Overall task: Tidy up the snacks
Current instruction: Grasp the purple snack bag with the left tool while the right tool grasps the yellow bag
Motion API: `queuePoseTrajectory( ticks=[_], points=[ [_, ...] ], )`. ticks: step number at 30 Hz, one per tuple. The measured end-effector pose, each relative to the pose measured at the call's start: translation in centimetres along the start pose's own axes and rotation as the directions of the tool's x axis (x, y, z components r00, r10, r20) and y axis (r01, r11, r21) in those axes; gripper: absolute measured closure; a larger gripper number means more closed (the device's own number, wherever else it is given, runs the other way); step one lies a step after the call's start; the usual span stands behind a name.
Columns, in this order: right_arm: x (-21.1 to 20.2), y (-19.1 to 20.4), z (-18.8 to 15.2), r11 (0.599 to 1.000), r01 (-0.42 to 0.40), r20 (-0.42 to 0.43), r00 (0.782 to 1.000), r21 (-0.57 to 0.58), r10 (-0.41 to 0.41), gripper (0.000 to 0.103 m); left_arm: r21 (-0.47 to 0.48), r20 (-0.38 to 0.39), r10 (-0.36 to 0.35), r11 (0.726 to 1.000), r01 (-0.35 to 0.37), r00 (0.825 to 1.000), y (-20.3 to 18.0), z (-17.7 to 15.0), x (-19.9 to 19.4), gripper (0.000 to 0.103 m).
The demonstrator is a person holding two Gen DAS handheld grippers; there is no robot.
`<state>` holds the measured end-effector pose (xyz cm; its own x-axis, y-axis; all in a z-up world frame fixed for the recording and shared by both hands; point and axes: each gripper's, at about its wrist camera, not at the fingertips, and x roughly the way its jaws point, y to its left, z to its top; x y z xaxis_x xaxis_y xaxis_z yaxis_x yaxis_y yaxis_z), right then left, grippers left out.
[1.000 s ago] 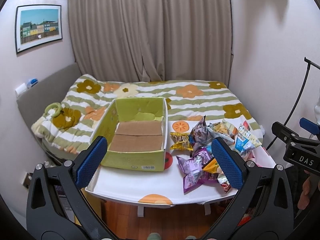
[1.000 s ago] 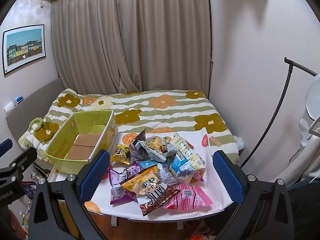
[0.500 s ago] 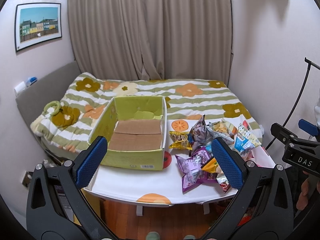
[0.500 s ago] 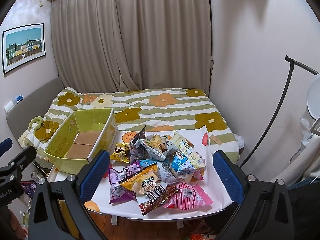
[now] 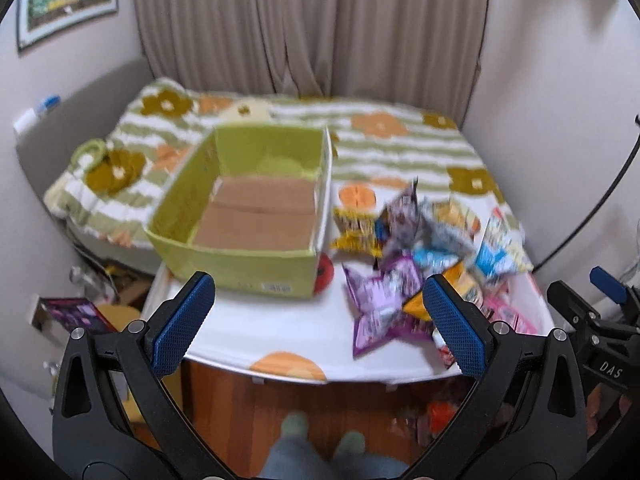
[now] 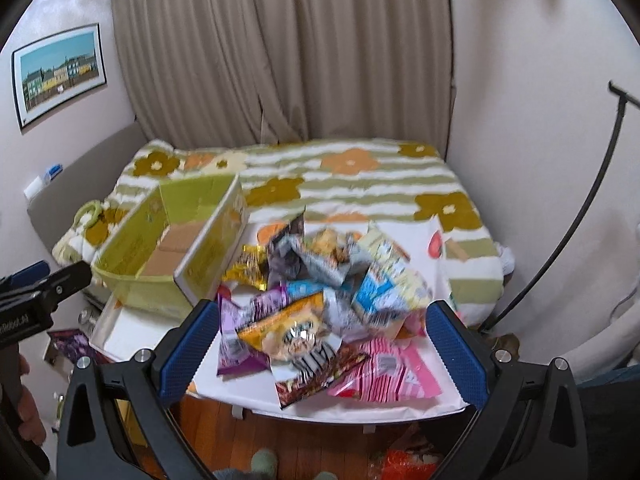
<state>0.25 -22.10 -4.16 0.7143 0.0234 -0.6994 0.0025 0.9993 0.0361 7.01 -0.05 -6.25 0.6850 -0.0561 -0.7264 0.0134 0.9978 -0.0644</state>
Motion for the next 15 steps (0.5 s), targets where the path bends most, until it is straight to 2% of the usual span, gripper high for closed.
queuePoseTrajectory(
  ticks=[4,9,12,15],
  points=[
    [2.3,-0.8,-0.7,0.999,-0.037,-0.062,0.997,0.033,0.039,0.000,-0.030,-0.103,-0.080,0.997,0.077,0.991,0.4,-0.3,4.5,0.000],
    [5.7,-0.7,-0.8,0.999,-0.026,-0.122,0.992,-0.023,0.023,0.000,-0.036,-0.221,-0.156,0.988,0.152,0.963,-0.1,-0.5,10.5,0.000],
    [7.9,-0.6,-1.0,0.997,-0.023,-0.153,0.988,-0.077,0.010,0.000,-0.068,-0.288,-0.212,0.977,0.201,0.934,-0.5,-0.9,14.0,0.000],
    [9.7,0.0,-1.2,0.990,-0.026,-0.174,0.985,-0.135,0.002,0.000,-0.109,-0.350,-0.275,0.961,0.253,0.896,-0.9,-1.2,17.0,0.000]
  ],
)
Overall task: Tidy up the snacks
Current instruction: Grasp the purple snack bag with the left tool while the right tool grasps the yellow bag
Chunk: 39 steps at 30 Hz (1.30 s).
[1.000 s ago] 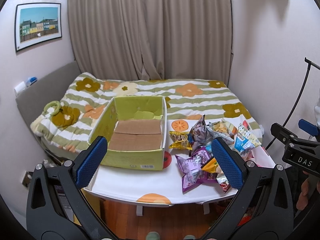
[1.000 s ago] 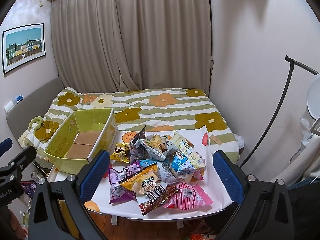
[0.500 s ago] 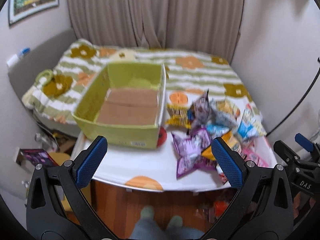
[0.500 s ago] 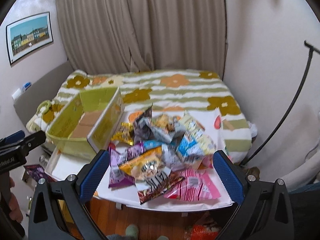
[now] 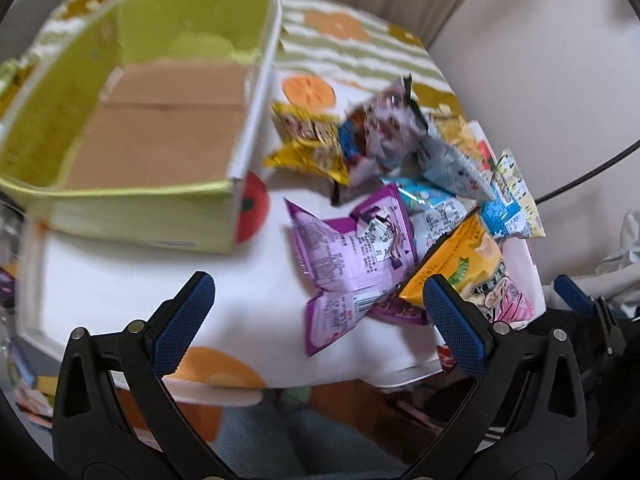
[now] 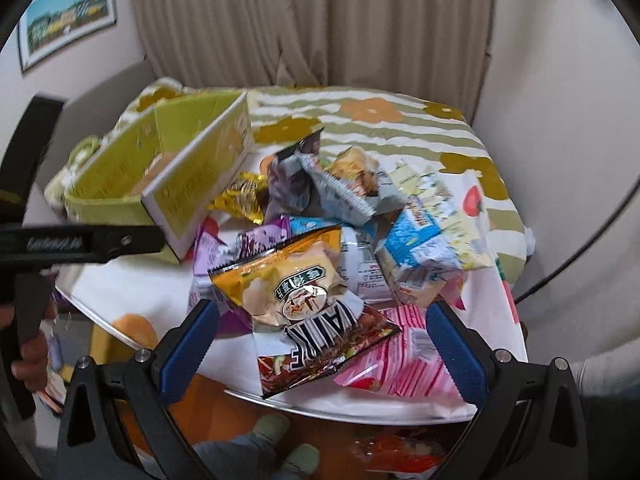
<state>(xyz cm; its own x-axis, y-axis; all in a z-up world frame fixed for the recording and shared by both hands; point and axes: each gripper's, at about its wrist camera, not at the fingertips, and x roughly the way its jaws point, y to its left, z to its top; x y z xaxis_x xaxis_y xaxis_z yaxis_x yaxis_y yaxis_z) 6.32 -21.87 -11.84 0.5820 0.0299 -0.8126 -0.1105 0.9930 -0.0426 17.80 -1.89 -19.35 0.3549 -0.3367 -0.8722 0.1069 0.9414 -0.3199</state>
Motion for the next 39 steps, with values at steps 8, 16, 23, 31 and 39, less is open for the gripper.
queuePoseTrajectory(
  ticks=[8,16,23,31,39],
  points=[
    [4.6,1.6,0.3,0.983,-0.039,-0.091,0.996,-0.177,0.023,0.000,-0.056,-0.115,-0.115,0.992,0.109,0.987,0.6,1.1,6.1,0.002],
    [7.7,1.8,0.6,0.972,-0.038,-0.141,0.990,-0.232,0.005,0.001,-0.063,-0.179,-0.149,0.988,0.140,0.973,0.5,1.7,9.7,0.008],
    [8.6,1.4,0.3,0.959,-0.064,-0.166,0.986,-0.276,0.018,0.002,-0.059,-0.188,-0.172,0.985,0.163,0.967,0.2,2.2,11.3,0.033],
    [9.2,1.3,-1.1,0.942,-0.098,-0.173,0.984,-0.320,0.044,0.002,-0.019,-0.160,-0.148,0.989,0.147,0.976,-0.5,1.5,10.2,0.038],
    [9.2,1.3,-1.9,0.927,-0.140,-0.170,0.982,-0.347,0.084,0.027,0.025,-0.112,-0.063,0.997,0.066,0.992,-2.0,0.9,8.5,0.039]
  ],
)
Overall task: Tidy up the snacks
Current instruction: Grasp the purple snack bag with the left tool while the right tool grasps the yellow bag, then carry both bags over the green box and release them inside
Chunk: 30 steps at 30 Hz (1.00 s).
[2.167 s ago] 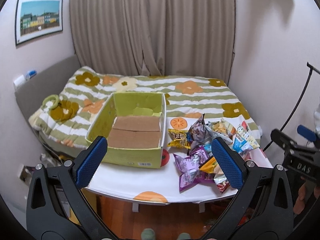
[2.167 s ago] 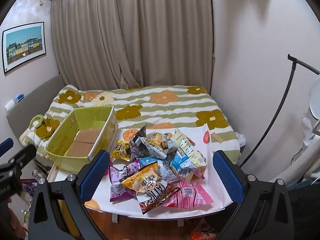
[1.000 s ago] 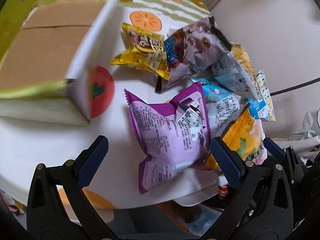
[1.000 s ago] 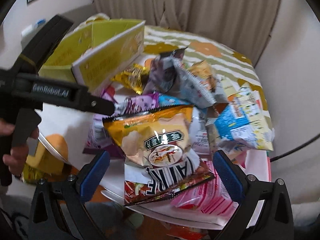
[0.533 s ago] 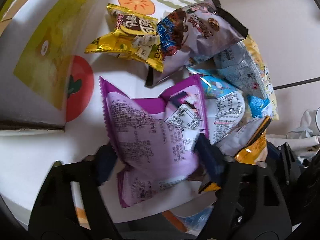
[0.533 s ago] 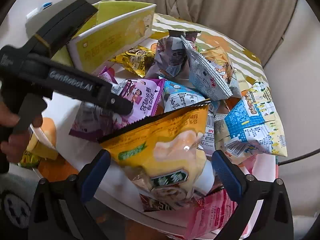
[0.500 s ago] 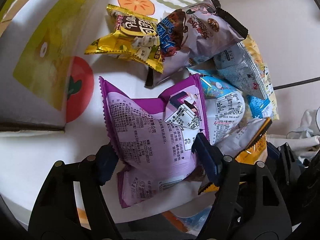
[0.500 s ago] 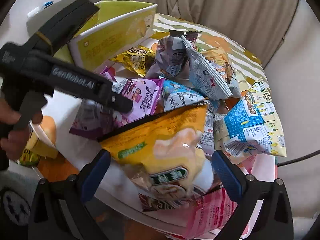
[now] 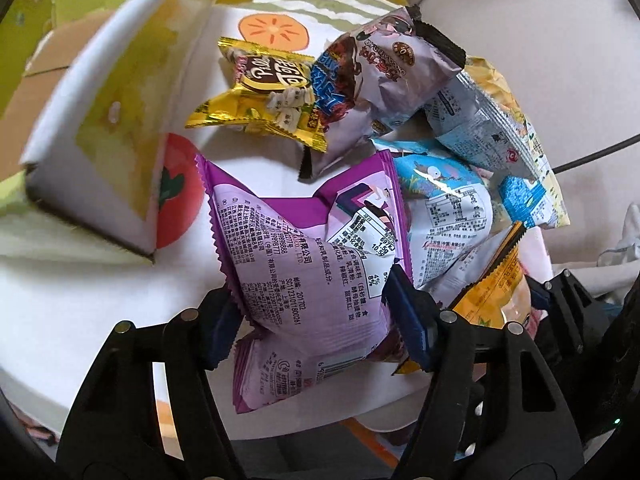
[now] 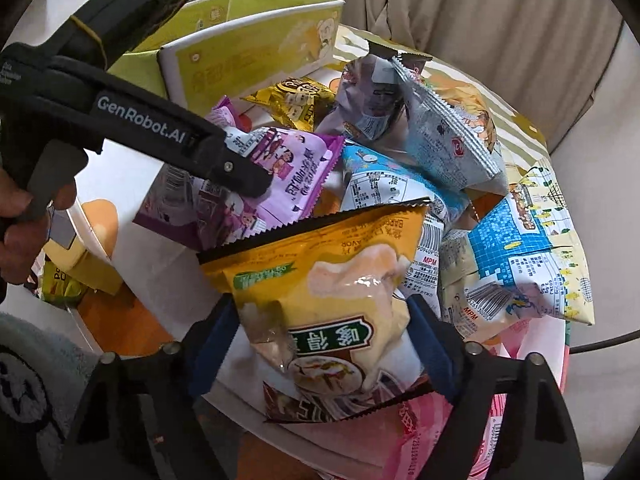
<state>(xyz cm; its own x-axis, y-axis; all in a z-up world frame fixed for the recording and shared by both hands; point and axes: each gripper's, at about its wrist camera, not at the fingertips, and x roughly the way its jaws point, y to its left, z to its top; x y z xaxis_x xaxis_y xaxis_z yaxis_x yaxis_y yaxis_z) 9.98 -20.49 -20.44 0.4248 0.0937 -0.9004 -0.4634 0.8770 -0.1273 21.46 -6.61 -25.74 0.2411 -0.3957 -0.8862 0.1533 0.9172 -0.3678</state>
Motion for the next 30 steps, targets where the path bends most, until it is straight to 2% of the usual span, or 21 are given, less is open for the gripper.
queuePoseTrajectory(
  ticks=[5,10,17,22,27,30],
  points=[
    [-1.0,-0.3,-0.7,1.000,-0.011,0.038,0.999,0.007,0.011,0.035,0.018,0.049,0.063,0.998,-0.064,0.997,-0.9,-0.9,-1.8,0.040],
    [-2.8,-1.2,-1.1,0.999,-0.035,0.086,0.996,0.028,0.032,0.036,0.030,0.107,0.111,0.993,-0.114,0.988,-1.5,-1.9,-4.2,0.040],
    [-5.0,-1.9,-0.3,0.997,-0.069,0.162,0.985,0.045,0.061,0.037,0.000,0.198,0.162,0.986,-0.165,0.967,-1.3,-3.0,-8.0,0.040],
    [-6.8,-2.3,0.6,0.992,-0.106,0.197,0.976,0.064,0.091,0.037,-0.038,0.263,0.172,0.985,-0.168,0.949,-1.6,-4.3,-12.3,0.040],
    [-9.5,-2.7,2.8,0.989,-0.130,0.238,0.965,0.076,0.109,0.037,-0.057,0.360,0.185,0.983,-0.176,0.914,-1.7,-4.3,-16.9,0.040],
    [-11.0,-3.1,5.2,0.987,-0.139,0.270,0.956,0.079,0.113,0.037,-0.071,0.404,0.198,0.980,-0.186,0.893,-0.9,-3.2,-19.2,0.040]
  ],
)
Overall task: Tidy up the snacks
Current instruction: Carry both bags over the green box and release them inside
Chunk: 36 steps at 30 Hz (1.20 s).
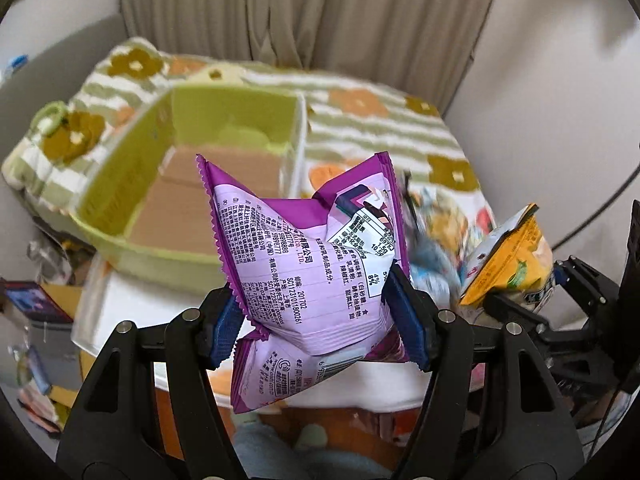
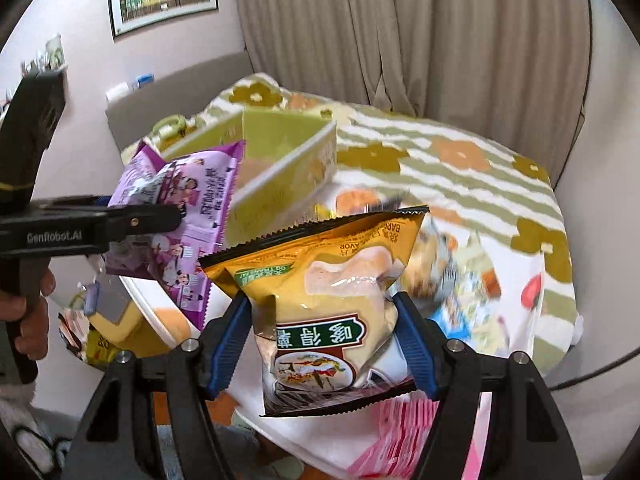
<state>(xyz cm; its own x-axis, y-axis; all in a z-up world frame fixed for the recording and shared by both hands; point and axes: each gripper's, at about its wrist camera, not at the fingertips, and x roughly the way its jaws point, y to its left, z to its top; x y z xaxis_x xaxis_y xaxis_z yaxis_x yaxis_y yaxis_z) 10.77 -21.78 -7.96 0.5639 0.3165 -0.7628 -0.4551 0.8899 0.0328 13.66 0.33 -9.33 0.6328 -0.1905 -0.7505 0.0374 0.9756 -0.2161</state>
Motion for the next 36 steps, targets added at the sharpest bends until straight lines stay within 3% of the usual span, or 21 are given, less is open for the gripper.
queuePoseTrajectory(
  ticks=[6,13,21,26,32,34,35,36],
  points=[
    [0.6,1.2,6.6,1.000,-0.011,0.073,0.997,0.008,0.010,0.037,-0.018,0.076,0.028,0.999,-0.027,0.997,4.1,4.9,-0.6,0.040],
    [5.3,4.2,14.0,0.998,-0.018,0.095,0.995,0.058,0.012,0.037,-0.002,0.068,0.037,0.999,-0.037,0.997,10.1,11.2,2.3,0.040],
    [13.0,5.7,20.5,0.983,-0.020,0.052,0.999,0.180,0.011,0.037,0.050,-0.009,0.027,0.998,-0.027,1.000,16.0,16.9,9.4,0.040],
    [16.4,6.3,22.2,0.969,0.026,0.019,0.999,0.247,-0.031,0.037,0.102,-0.089,0.009,0.995,0.000,0.996,18.3,19.1,15.5,0.040],
    [19.8,5.7,22.1,0.940,0.080,-0.049,0.997,0.333,-0.067,0.037,0.140,-0.181,-0.006,0.990,0.032,0.984,19.4,19.3,21.3,0.039],
    [20.6,5.4,22.0,0.935,0.091,-0.070,0.995,0.344,-0.071,0.037,0.154,-0.208,-0.008,0.987,0.041,0.978,19.2,19.1,22.6,0.035],
    [21.0,5.2,21.9,0.933,0.099,-0.079,0.994,0.346,-0.076,0.037,0.162,-0.218,0.005,0.986,0.032,0.976,19.1,19.0,23.0,0.026],
    [21.3,5.1,21.9,0.931,0.105,-0.087,0.993,0.349,-0.079,0.037,0.165,-0.222,0.020,0.986,0.017,0.975,19.1,18.9,23.3,0.010]
  ],
)
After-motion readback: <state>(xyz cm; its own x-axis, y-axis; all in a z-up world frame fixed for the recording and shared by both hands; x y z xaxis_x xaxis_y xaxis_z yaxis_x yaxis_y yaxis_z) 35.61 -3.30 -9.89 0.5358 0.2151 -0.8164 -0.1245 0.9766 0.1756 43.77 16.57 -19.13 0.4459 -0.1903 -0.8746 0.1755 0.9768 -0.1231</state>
